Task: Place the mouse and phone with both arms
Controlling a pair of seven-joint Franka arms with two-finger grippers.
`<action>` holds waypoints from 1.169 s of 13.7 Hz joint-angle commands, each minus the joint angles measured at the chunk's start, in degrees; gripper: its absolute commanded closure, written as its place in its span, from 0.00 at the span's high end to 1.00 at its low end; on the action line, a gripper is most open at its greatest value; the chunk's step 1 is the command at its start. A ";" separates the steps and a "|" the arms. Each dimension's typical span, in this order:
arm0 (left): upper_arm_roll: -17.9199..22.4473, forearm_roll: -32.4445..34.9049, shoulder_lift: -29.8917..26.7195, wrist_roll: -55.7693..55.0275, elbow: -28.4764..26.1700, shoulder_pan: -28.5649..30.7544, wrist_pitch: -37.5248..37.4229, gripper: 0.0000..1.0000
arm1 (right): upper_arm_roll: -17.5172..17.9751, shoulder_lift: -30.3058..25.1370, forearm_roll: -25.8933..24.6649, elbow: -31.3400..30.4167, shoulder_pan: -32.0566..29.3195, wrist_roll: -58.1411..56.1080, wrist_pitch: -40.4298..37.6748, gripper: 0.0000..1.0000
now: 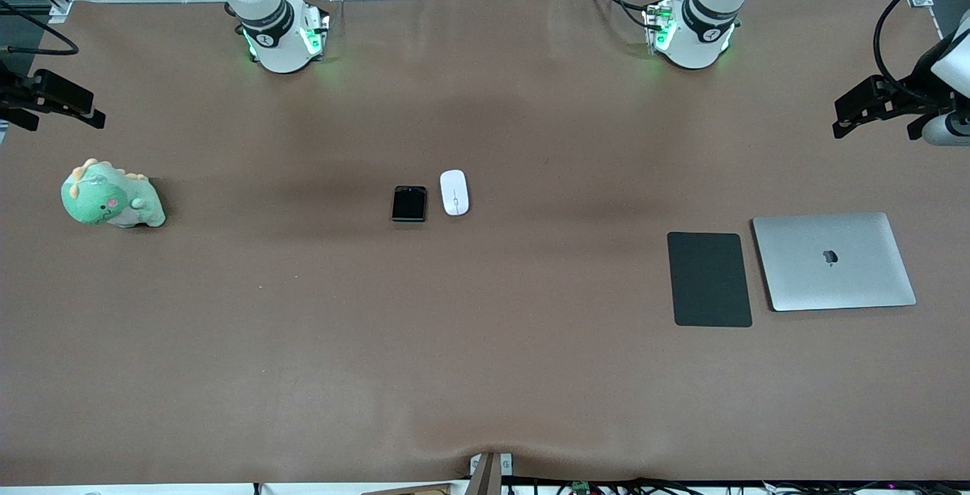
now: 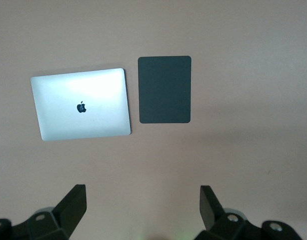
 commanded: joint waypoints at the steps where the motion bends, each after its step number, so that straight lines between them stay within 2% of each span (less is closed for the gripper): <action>1: -0.40 -1.21 -1.66 0.92 -1.41 0.58 0.34 1.00 | -0.43 0.06 -0.27 1.12 0.57 -0.43 -0.59 1.00; 5: -0.49 -1.56 -0.79 0.49 -1.41 0.32 1.21 1.00 | -0.52 0.15 -0.18 1.12 0.30 -0.43 -0.59 1.00; 8: -0.49 -6.38 1.58 -0.91 -1.15 0.32 2.80 1.00 | -0.52 0.15 -0.18 1.12 0.22 -0.43 -0.59 1.00; 16: -0.84 -19.56 7.91 -21.11 -0.79 -1.00 9.38 1.00 | -0.52 0.77 0.43 1.12 -0.05 -0.43 -0.59 1.00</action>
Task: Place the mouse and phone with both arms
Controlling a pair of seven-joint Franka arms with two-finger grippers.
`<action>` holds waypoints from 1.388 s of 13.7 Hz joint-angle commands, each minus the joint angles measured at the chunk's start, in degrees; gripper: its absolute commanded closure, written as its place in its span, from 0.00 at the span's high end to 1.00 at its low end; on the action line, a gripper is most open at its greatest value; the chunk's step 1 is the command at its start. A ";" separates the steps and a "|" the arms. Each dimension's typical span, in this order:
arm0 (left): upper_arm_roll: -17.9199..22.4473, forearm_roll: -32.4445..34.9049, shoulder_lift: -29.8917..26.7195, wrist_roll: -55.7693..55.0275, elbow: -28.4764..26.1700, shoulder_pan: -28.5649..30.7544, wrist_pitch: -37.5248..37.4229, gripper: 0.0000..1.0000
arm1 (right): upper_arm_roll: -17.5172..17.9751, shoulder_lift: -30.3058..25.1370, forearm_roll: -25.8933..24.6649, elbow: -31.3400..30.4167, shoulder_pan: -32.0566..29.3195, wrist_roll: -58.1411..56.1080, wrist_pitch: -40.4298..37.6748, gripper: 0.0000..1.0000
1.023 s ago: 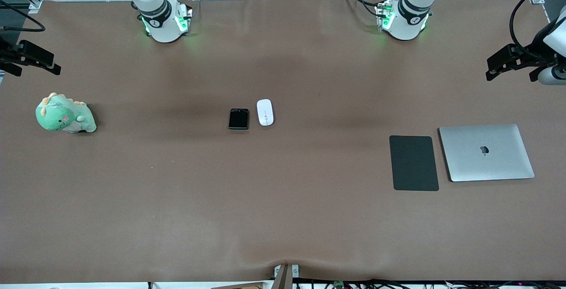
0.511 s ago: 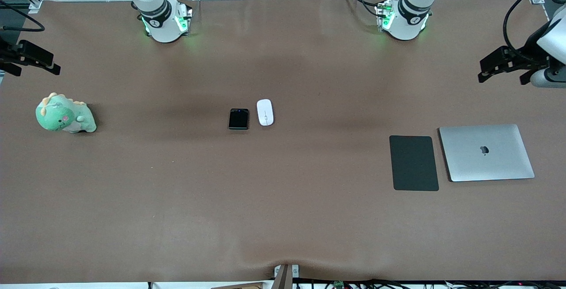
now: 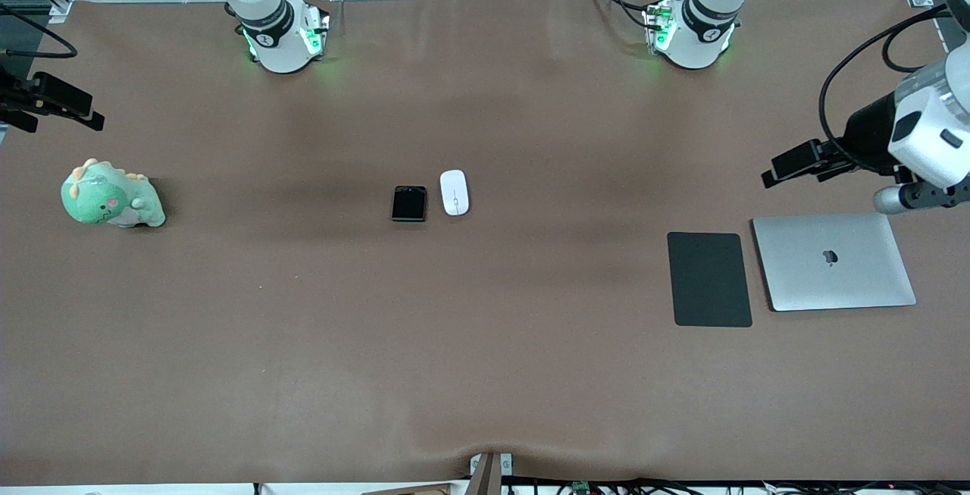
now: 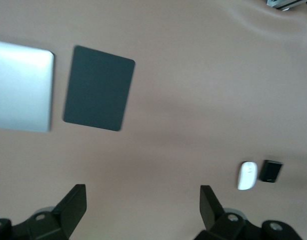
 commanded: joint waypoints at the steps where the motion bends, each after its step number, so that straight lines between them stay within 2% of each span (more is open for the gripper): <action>1: -0.10 -4.80 1.18 -6.87 0.47 -0.21 3.24 1.00 | -0.27 0.37 0.41 1.00 -0.04 -0.43 -0.59 1.00; 7: -0.10 -4.99 2.58 -19.54 0.38 -4.08 6.25 1.00 | -0.35 0.46 0.32 0.91 -0.30 -0.25 -0.50 1.00; 13: -0.28 -4.38 3.20 -32.54 0.38 -10.49 8.96 1.00 | -0.35 0.98 0.32 0.91 -0.30 -0.43 -0.50 1.00; 16: -0.28 -4.20 3.72 -40.71 0.21 -15.66 12.47 1.00 | -0.35 1.07 0.32 0.91 -0.30 -0.43 -0.50 1.00; 19: -0.19 -2.28 7.67 -49.49 0.38 -22.52 20.19 1.00 | -0.35 1.42 0.32 0.82 -0.39 -0.43 -0.58 1.00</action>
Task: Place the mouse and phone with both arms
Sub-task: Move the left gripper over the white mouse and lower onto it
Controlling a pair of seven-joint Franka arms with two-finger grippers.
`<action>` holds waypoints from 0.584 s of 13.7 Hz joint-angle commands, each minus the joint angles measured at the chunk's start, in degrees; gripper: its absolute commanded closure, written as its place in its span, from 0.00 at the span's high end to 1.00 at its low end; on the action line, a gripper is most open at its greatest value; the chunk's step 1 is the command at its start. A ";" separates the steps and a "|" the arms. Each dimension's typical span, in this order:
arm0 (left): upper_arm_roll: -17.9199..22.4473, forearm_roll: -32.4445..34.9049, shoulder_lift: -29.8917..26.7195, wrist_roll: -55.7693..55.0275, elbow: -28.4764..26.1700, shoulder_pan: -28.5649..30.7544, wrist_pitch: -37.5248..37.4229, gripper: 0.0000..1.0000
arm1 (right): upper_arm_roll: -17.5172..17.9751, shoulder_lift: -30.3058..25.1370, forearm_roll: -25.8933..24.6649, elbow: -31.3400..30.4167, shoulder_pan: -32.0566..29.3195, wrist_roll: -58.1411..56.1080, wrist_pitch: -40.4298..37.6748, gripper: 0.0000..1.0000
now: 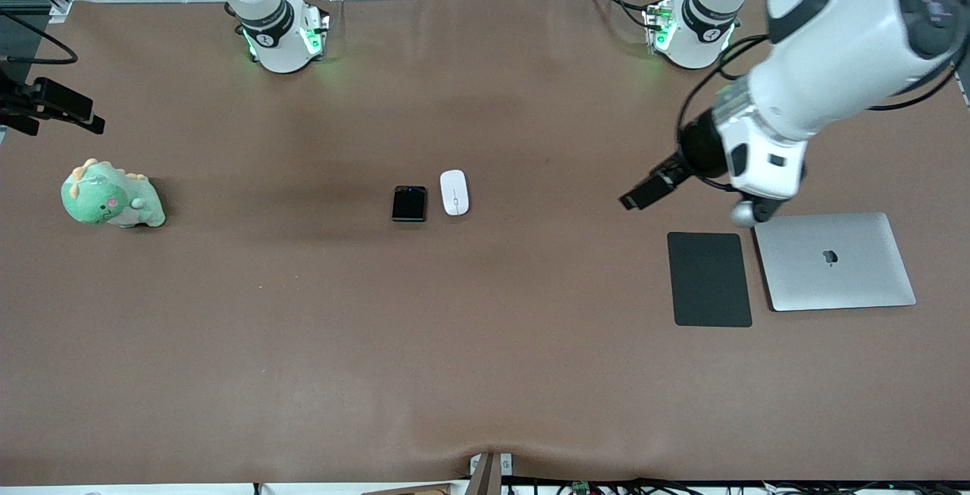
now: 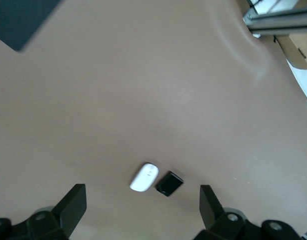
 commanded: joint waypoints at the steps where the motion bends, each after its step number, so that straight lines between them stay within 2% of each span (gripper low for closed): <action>1: 0.23 3.61 4.22 -8.31 0.56 -5.57 7.20 1.00 | 0.00 1.22 0.21 0.75 -0.19 -0.43 -0.58 1.00; 3: 0.23 7.30 7.73 -12.11 2.13 -8.75 10.03 1.00 | 0.00 1.58 0.12 0.75 -0.10 -0.43 -0.58 1.00; 6: 0.05 11.26 10.98 -10.55 2.93 -10.07 10.83 1.00 | 0.00 2.88 -0.05 0.58 0.51 -0.52 -0.67 1.00; 8: 0.05 13.72 14.50 -8.88 4.34 -13.32 13.98 1.00 | 0.00 4.30 -0.49 0.66 0.26 -0.52 -1.19 1.00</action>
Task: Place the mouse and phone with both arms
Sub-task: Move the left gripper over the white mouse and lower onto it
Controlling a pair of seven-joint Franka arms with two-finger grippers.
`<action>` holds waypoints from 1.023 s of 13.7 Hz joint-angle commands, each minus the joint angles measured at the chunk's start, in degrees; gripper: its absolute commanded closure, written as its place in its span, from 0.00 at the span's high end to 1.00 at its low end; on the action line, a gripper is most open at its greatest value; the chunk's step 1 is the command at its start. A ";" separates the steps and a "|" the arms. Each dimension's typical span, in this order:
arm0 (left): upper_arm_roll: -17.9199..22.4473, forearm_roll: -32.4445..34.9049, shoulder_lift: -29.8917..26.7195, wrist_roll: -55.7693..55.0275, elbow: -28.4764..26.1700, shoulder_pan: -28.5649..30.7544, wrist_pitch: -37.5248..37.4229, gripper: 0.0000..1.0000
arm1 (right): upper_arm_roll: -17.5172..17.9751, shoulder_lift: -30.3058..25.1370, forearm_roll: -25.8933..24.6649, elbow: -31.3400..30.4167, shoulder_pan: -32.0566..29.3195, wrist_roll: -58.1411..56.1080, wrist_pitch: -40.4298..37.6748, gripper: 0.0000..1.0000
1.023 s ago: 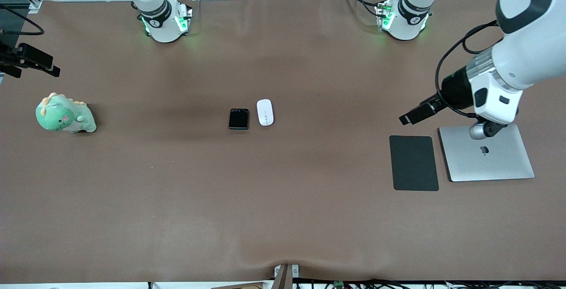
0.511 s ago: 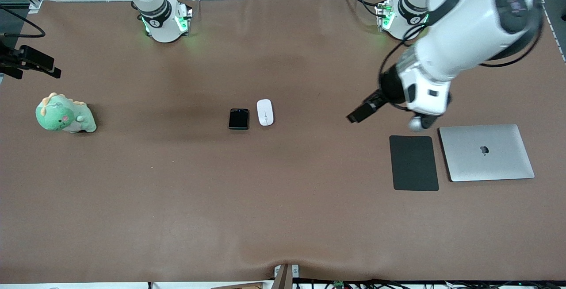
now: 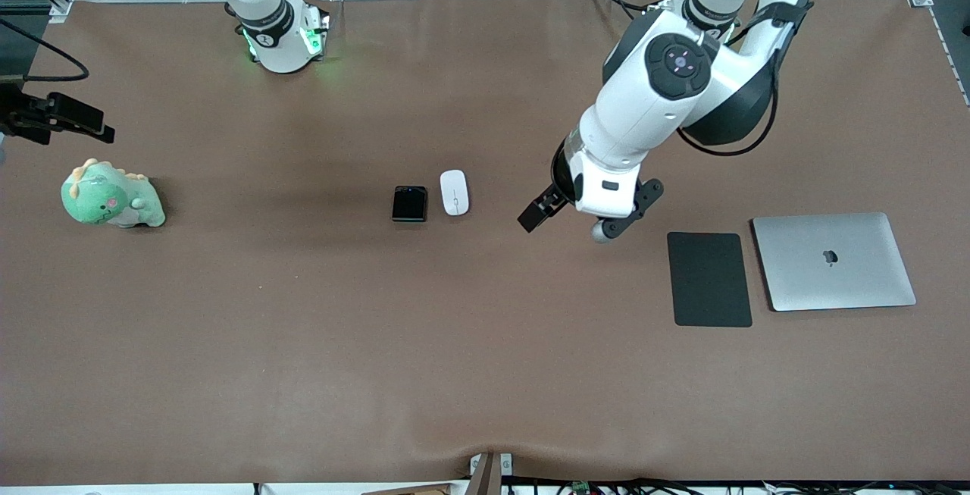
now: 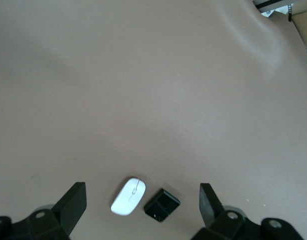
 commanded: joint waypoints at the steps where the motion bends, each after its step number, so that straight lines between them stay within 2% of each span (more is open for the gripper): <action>1: 0.06 6.01 5.02 0.77 2.90 -3.87 3.15 1.00 | -0.15 2.10 -0.57 1.11 -0.43 -0.59 -0.91 1.00; 5: -0.03 12.88 9.50 4.90 2.82 -10.63 4.66 1.00 | -0.33 3.85 0.22 0.85 -1.58 0.28 -1.17 1.00; 8: -0.03 18.33 14.94 4.91 2.90 -14.50 5.00 1.00 | -0.33 4.03 -0.22 0.58 -1.76 0.20 -0.91 1.00; 14: 0.67 20.28 21.98 4.30 2.90 -19.35 14.05 1.00 | -0.06 7.28 0.84 1.02 -0.97 0.20 -0.38 1.00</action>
